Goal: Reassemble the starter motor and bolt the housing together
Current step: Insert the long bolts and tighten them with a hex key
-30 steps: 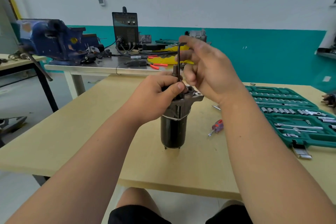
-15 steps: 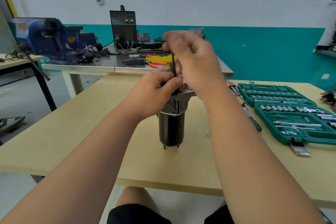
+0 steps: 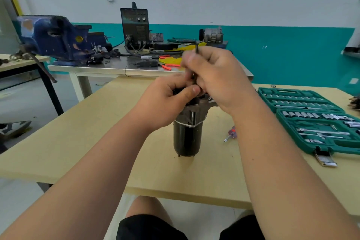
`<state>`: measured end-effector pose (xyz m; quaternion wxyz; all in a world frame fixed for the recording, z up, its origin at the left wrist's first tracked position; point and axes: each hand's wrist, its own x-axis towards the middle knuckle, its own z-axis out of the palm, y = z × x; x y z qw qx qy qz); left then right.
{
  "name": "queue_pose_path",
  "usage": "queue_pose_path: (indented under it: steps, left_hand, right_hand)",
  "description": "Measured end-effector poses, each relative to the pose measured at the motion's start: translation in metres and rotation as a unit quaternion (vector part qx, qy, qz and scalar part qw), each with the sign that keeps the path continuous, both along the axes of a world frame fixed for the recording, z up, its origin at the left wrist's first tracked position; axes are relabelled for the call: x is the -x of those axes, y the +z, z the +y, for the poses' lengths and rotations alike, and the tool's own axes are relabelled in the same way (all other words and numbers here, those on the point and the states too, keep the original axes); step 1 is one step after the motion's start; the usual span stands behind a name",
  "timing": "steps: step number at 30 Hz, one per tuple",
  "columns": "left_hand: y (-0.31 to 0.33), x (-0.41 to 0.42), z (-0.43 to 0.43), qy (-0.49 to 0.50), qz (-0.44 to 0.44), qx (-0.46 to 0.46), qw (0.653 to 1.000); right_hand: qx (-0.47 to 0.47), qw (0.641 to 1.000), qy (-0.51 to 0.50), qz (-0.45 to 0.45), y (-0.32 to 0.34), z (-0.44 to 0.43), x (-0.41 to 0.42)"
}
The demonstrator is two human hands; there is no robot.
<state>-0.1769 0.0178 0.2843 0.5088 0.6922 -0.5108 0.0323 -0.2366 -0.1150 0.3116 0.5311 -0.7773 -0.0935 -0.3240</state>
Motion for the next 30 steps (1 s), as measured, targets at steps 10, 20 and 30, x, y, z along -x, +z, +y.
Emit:
queue_pose_path:
  steps: [10, 20, 30]
  left_hand:
    - [-0.002, 0.001, -0.002, 0.003, 0.028, 0.016, 0.999]
    - [-0.001, 0.000, 0.000, -0.010, -0.017, 0.004, 1.000]
    - [0.000, -0.002, -0.002, 0.003, -0.010, -0.004, 1.000]
  right_hand:
    - [0.099, 0.981, -0.157, -0.065, 0.002, 0.007, 0.009]
    - [0.124, 0.990, -0.067, -0.005, 0.005, 0.001, 0.015]
    - [-0.166, 0.953, 0.233, 0.102, 0.013, -0.025, -0.005]
